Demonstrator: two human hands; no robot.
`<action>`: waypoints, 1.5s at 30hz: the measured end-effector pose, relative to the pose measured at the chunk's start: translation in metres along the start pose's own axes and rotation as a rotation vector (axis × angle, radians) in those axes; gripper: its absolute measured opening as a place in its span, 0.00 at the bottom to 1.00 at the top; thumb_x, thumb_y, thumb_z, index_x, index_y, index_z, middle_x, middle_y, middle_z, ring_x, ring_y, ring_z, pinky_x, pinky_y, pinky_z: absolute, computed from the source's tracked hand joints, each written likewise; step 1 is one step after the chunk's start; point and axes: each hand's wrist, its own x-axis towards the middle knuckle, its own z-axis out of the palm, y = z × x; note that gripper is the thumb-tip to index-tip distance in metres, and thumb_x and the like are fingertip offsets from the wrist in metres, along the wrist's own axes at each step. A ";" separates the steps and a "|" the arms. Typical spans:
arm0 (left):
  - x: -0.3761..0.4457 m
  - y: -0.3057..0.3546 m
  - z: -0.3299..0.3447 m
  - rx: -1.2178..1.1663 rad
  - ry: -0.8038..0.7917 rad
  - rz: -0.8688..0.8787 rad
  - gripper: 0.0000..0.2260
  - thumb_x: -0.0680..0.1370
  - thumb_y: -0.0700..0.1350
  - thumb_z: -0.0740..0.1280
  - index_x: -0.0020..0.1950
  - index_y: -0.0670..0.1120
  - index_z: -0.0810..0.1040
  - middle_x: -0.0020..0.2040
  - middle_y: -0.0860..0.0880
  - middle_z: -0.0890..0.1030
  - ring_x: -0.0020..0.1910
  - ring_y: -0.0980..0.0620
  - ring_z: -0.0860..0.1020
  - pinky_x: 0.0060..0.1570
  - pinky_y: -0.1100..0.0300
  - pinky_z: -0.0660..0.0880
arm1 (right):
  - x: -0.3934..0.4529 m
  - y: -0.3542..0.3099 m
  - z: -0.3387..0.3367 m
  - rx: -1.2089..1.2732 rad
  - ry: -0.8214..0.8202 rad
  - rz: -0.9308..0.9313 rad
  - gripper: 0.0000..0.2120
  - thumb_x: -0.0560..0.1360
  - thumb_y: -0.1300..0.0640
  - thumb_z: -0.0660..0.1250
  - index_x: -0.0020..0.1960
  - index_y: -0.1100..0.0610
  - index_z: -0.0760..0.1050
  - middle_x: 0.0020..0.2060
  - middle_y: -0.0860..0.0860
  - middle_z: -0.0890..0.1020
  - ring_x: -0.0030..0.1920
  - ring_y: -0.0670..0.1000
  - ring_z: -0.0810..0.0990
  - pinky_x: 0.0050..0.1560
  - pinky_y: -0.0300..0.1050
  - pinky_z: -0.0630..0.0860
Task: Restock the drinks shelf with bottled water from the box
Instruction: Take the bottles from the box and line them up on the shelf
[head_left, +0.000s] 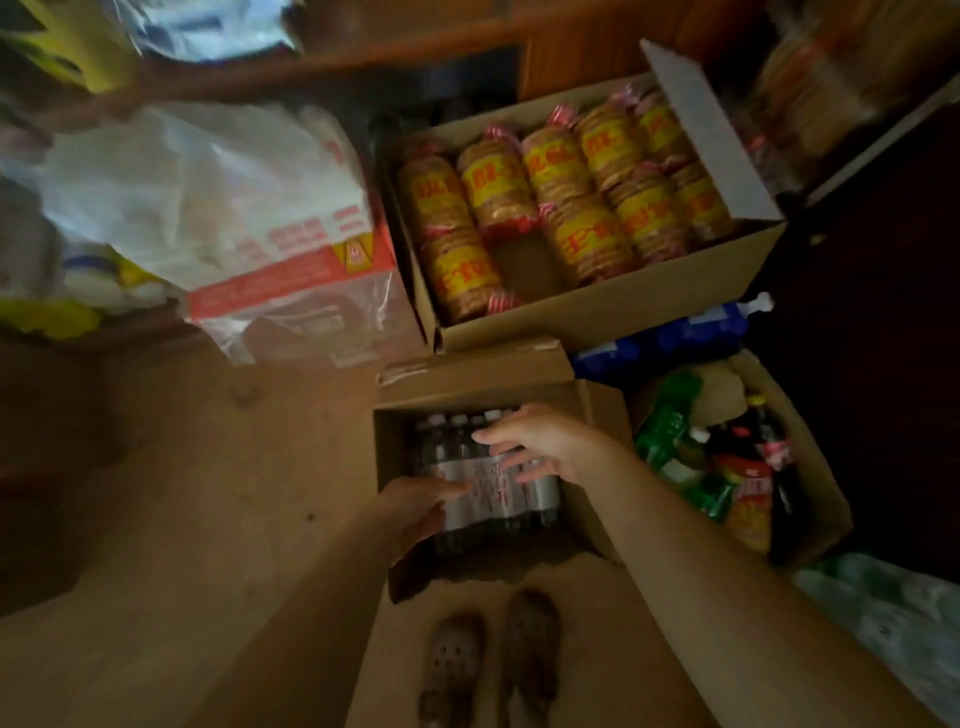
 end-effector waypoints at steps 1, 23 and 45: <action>0.015 -0.003 0.001 -0.034 -0.002 -0.003 0.19 0.70 0.39 0.75 0.59 0.45 0.75 0.54 0.48 0.79 0.51 0.49 0.76 0.53 0.53 0.74 | 0.018 0.003 0.002 -0.010 -0.004 0.012 0.29 0.72 0.52 0.74 0.70 0.57 0.69 0.60 0.53 0.79 0.60 0.53 0.78 0.62 0.55 0.75; 0.208 -0.076 0.000 0.220 0.067 0.020 0.34 0.68 0.36 0.76 0.70 0.40 0.66 0.68 0.42 0.71 0.68 0.44 0.70 0.64 0.52 0.70 | 0.239 0.036 0.074 -0.495 0.135 -0.021 0.35 0.64 0.45 0.77 0.65 0.57 0.71 0.62 0.56 0.75 0.60 0.59 0.76 0.57 0.55 0.78; -0.111 0.046 0.036 0.326 -0.340 0.466 0.25 0.67 0.42 0.78 0.62 0.50 0.76 0.55 0.53 0.82 0.51 0.57 0.82 0.43 0.66 0.78 | -0.151 -0.070 -0.058 -0.077 0.184 -0.435 0.15 0.67 0.55 0.77 0.53 0.53 0.81 0.48 0.48 0.86 0.51 0.48 0.83 0.52 0.49 0.79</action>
